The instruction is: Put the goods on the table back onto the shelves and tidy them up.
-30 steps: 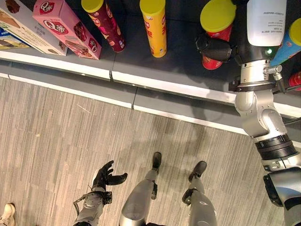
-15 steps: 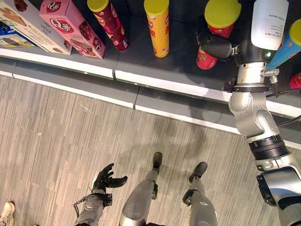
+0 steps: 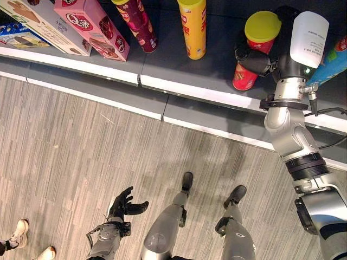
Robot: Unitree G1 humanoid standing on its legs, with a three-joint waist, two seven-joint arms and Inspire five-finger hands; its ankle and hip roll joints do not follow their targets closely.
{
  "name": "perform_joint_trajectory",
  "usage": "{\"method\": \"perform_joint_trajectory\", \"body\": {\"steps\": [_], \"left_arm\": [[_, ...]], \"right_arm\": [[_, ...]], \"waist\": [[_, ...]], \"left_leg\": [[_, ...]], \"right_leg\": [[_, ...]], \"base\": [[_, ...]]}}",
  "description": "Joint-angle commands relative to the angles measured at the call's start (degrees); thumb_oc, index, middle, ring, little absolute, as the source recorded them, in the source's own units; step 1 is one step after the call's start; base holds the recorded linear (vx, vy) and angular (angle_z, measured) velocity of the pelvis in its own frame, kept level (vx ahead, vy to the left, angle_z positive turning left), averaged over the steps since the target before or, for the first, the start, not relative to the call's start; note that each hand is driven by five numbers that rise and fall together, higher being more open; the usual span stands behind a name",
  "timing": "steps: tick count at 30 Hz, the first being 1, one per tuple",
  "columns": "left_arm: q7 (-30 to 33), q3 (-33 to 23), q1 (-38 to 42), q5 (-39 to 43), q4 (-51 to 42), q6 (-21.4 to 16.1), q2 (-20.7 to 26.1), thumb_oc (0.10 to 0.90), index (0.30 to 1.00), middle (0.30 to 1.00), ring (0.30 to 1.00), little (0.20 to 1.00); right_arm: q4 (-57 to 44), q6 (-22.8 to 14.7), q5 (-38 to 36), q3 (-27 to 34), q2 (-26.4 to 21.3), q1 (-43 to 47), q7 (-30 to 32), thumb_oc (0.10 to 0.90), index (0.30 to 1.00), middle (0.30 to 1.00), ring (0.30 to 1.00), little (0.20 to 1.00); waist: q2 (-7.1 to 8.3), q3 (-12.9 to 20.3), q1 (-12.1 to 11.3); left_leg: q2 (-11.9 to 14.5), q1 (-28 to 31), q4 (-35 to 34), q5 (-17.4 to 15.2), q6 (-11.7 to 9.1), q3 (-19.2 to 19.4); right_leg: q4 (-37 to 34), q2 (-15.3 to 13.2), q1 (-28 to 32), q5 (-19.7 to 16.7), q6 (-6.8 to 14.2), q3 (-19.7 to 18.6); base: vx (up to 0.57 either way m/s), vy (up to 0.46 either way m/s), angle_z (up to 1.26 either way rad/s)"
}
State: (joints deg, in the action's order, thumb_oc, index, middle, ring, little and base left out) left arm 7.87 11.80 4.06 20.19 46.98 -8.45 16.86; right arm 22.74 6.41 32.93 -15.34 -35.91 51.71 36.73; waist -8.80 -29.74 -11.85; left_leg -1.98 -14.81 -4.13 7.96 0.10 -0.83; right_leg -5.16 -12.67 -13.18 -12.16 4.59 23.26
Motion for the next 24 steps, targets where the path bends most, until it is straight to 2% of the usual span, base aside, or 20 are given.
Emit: {"method": "perform_joint_trajectory", "body": {"steps": [1, 8, 24], "left_arm": [[0.95, 4.17, -1.92, -0.41, 2.38, -1.25, 4.19, 0.8, 0.9, 0.9, 0.9, 0.9], [0.24, 3.61, -1.7, -0.25, 3.61, -0.88, 4.15, 0.8, 0.9, 0.9, 0.9, 0.9], [0.56, 4.25, -1.0, -0.08, 4.45, -0.98, 4.03, 0.8, 0.9, 0.9, 0.9, 0.9]], "right_arm": [[-1.0, -0.74, 0.28, -1.79, -2.97, 11.63, 4.12, 0.4, 0.3, 0.3, 0.3, 0.3], [-1.94, -0.14, 0.34, 0.17, -5.5, 10.41, 5.27, 0.4, 0.3, 0.3, 0.3, 0.3], [0.32, 0.0, -1.63, 0.36, -5.32, 11.28, 6.79, 0.4, 0.3, 0.3, 0.3, 0.3]], "waist": [[-0.12, 2.56, -2.4], [-0.78, 2.63, -3.15], [-1.35, 3.54, -3.74]], "left_leg": [[-0.52, -3.72, 1.45, -1.1, -2.25, -0.89], [-1.05, -4.6, 2.01, -1.14, -2.27, -1.69], [-1.78, -4.75, 1.51, -0.99, -2.39, -2.85]], "right_leg": [[12.96, -11.18, 0.97, 6.81, 8.49, 0.03], [12.79, -11.47, 1.32, 6.91, 8.51, 1.09], [12.19, -12.13, 2.08, 6.78, 8.72, 2.39]], "base": [[0.0, 0.0, 0.0], [0.01, -0.007, 0.03], [0.01, 0.003, 0.05]]}}
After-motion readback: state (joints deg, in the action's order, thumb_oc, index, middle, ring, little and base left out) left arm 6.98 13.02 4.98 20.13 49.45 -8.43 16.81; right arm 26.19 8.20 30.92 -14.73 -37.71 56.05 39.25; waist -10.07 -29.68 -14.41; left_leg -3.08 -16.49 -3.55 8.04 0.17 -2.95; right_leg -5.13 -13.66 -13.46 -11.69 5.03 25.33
